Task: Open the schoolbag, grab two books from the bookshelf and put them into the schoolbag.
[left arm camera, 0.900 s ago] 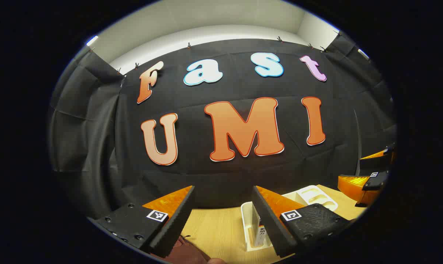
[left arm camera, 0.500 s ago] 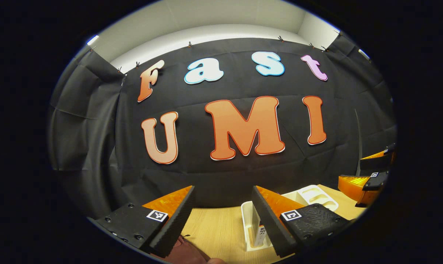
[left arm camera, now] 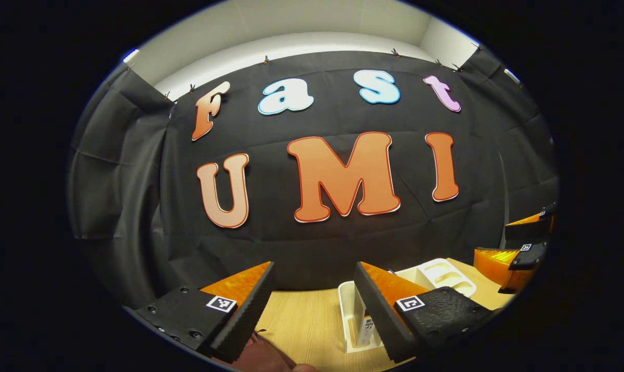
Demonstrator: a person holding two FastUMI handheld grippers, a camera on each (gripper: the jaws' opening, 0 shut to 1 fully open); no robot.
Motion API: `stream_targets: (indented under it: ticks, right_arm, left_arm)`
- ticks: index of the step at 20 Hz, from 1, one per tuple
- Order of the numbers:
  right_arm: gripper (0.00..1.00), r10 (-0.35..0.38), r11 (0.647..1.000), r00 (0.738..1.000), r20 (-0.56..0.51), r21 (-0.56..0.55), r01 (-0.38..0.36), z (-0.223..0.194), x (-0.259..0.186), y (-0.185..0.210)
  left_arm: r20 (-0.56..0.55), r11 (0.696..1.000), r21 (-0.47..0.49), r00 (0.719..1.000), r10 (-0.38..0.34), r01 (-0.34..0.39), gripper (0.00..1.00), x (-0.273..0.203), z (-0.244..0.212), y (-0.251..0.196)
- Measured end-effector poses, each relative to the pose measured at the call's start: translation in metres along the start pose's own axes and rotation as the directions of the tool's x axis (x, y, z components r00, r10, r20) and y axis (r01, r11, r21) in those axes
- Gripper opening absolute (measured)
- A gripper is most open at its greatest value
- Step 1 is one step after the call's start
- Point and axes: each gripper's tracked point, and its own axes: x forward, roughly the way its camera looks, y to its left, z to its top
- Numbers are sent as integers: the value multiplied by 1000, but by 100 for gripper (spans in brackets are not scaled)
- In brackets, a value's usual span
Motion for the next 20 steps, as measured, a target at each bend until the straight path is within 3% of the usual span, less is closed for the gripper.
stream_targets:
  ticks: [20]
  right_arm:
    - [96,15,1000,1000,-23,13,-15,-7,2,4]
  left_arm:
    - [-11,999,32,999,32,-31,96,-3,-1,10]
